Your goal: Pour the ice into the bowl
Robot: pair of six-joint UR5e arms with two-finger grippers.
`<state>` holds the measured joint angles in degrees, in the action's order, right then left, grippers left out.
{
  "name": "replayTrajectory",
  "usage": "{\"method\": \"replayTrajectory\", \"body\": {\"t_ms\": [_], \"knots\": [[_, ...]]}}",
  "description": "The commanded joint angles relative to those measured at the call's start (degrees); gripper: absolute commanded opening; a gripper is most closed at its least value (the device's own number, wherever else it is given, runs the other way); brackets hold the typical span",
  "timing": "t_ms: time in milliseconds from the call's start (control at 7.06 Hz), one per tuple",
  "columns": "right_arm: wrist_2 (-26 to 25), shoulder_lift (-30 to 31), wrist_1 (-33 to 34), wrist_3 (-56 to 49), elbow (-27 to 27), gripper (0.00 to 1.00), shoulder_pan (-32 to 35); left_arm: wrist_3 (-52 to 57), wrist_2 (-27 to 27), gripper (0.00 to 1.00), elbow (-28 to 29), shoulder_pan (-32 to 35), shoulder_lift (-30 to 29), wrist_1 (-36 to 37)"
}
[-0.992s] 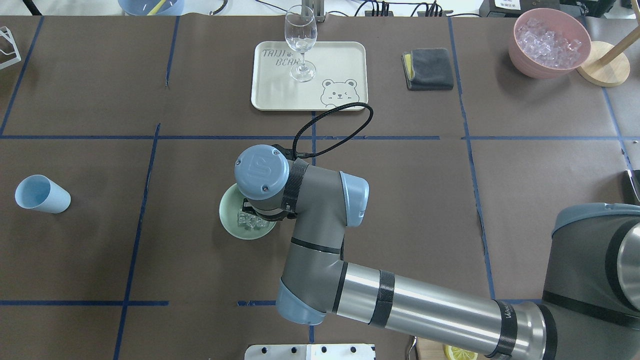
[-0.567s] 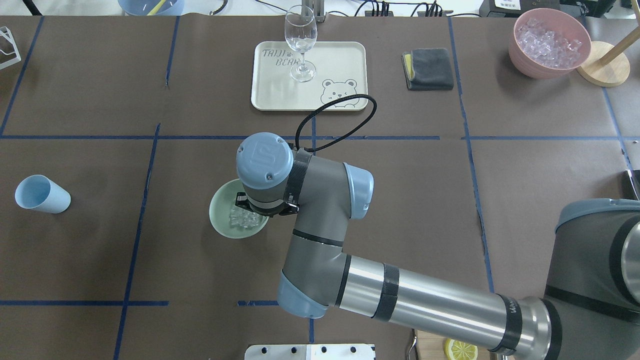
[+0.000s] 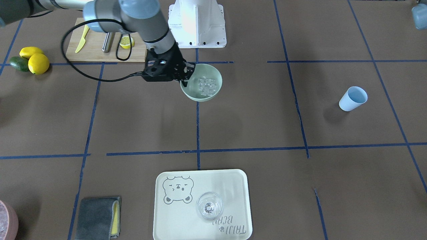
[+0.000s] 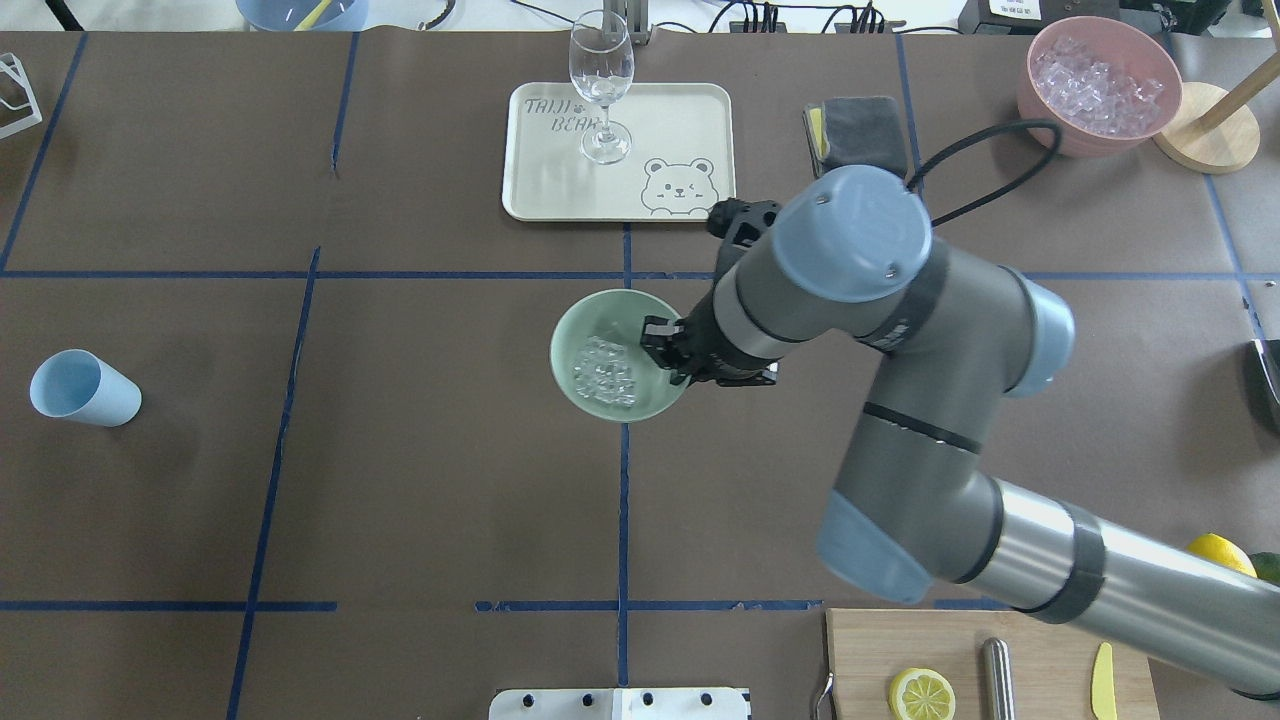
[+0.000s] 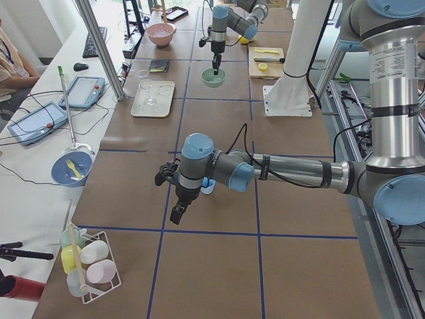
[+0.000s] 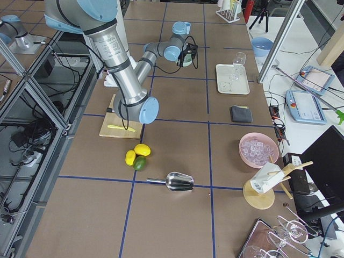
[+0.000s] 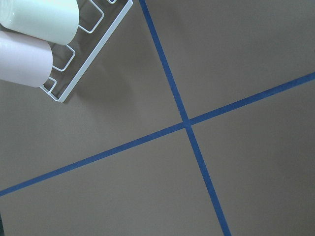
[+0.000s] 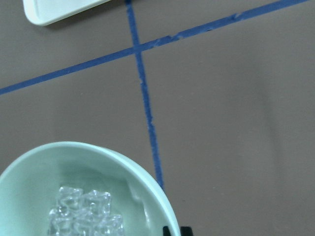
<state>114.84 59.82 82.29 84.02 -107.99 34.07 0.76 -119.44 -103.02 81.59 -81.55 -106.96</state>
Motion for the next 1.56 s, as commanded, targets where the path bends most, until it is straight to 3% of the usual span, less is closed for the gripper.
{"method": "replayTrajectory", "body": {"t_ms": [0,283,567,850,1417], "knots": [[3.0,15.9,-8.0,-7.5,-3.5,0.00,7.0,-0.2,-0.1,1.00,-1.8,0.1,1.0,0.0],[3.6,31.1,-24.2,-10.0,-2.7,0.00,10.1,-0.2,-0.2,1.00,-2.8,0.1,1.3,0.0],[9.6,38.2,-32.2,-16.9,2.1,0.00,15.8,-0.2,-0.1,1.00,-3.9,0.1,2.4,0.0],[15.3,39.0,-42.2,-17.7,11.4,0.00,19.6,-0.2,-0.1,1.00,-3.9,-0.1,2.4,0.0],[15.5,39.9,-45.0,-17.4,15.3,0.00,19.8,-0.3,0.1,1.00,-3.6,-0.2,2.3,-0.1]]}}
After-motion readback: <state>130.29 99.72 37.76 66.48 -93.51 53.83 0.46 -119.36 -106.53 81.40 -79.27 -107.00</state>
